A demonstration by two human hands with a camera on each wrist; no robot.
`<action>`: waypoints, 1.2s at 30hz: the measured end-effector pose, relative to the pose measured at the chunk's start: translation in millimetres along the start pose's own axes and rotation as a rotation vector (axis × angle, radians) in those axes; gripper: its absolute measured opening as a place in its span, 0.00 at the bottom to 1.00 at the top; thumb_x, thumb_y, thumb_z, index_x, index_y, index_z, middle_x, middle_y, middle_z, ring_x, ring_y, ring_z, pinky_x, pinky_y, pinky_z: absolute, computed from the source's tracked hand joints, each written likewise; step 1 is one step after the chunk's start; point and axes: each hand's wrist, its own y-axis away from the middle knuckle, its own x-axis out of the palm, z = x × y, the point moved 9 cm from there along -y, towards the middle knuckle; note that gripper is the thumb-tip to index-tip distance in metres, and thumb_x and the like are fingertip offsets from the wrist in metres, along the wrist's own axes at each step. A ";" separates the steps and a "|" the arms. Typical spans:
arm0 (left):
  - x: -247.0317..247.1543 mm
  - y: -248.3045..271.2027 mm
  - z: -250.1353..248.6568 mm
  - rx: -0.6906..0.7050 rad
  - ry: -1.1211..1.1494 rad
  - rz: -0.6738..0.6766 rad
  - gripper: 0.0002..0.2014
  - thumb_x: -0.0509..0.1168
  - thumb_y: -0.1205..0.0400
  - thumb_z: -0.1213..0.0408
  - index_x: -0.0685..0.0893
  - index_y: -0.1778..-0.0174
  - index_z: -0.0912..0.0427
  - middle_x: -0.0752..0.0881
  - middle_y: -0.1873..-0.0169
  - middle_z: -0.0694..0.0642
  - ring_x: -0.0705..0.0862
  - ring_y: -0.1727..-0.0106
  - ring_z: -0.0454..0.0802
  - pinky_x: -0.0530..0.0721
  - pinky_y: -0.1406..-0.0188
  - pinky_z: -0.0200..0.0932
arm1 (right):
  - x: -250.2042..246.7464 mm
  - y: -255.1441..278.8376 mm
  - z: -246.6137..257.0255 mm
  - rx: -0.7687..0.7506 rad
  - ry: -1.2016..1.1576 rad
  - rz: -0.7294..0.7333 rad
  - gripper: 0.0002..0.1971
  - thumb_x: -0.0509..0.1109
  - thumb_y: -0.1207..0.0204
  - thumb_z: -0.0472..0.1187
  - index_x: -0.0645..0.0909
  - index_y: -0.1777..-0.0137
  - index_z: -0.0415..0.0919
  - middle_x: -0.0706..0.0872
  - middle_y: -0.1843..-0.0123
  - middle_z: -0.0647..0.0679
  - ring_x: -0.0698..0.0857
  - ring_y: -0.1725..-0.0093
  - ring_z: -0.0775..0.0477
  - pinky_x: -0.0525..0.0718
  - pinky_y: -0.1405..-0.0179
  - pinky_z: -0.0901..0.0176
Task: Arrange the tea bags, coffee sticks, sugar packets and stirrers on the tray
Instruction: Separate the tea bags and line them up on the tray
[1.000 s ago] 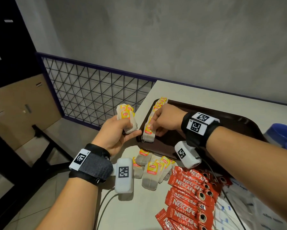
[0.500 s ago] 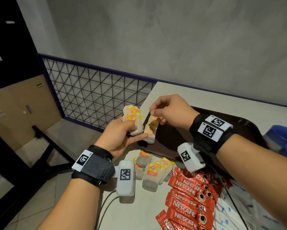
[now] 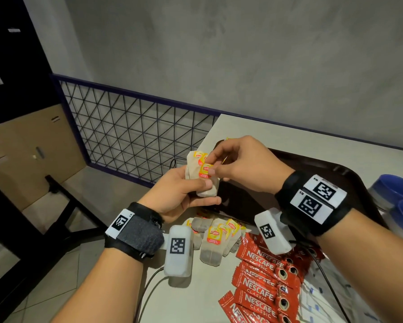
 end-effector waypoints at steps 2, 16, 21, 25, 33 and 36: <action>1.2 0.9 -2.1 0.010 0.003 0.011 0.13 0.63 0.16 0.82 0.82 0.37 0.69 0.92 0.57 0.59 0.93 0.54 0.56 0.93 0.56 0.47 | -0.2 0.5 0.0 0.008 -0.007 -0.002 0.06 0.81 0.24 0.38 0.93 0.49 0.49 0.92 0.53 0.53 0.90 0.58 0.58 0.89 0.55 0.63; -6.5 0.9 -6.4 0.048 0.112 -0.067 0.20 0.65 0.18 0.77 0.80 0.29 0.75 0.90 0.42 0.70 0.91 0.44 0.62 0.93 0.52 0.53 | -14.9 6.4 -10.4 0.102 -0.168 -0.103 0.02 0.80 0.22 0.34 0.91 0.52 0.39 0.94 0.58 0.43 0.94 0.57 0.42 0.95 0.57 0.54; -11.1 -0.4 -6.4 0.062 0.098 -0.096 0.16 0.64 0.15 0.77 0.81 0.30 0.72 0.90 0.40 0.68 0.91 0.43 0.61 0.93 0.54 0.50 | -17.5 8.9 -10.9 0.122 -0.278 -0.105 0.03 0.78 0.21 0.31 0.90 0.49 0.37 0.95 0.56 0.40 0.95 0.57 0.41 0.95 0.55 0.49; -11.0 0.1 -5.2 0.059 0.063 -0.098 0.16 0.65 0.15 0.77 0.82 0.31 0.71 0.90 0.40 0.68 0.92 0.43 0.61 0.94 0.51 0.49 | -15.8 9.1 -11.9 0.134 -0.309 -0.100 0.05 0.79 0.22 0.31 0.91 0.48 0.37 0.95 0.54 0.38 0.95 0.52 0.38 0.95 0.51 0.46; -17.5 -1.7 -6.1 0.063 0.055 -0.154 0.14 0.66 0.14 0.74 0.83 0.32 0.69 0.92 0.43 0.63 0.93 0.45 0.56 0.94 0.50 0.49 | -23.4 8.8 -18.3 0.142 -0.268 -0.148 0.04 0.81 0.23 0.35 0.93 0.49 0.39 0.95 0.52 0.46 0.94 0.52 0.44 0.95 0.53 0.54; -32.2 -3.5 -5.6 0.070 0.070 -0.263 0.11 0.68 0.15 0.75 0.83 0.37 0.70 0.92 0.54 0.60 0.93 0.54 0.51 0.94 0.51 0.52 | -29.2 8.1 -25.6 0.167 -0.241 -0.196 0.03 0.81 0.23 0.34 0.92 0.52 0.40 0.94 0.52 0.47 0.94 0.52 0.49 0.93 0.58 0.59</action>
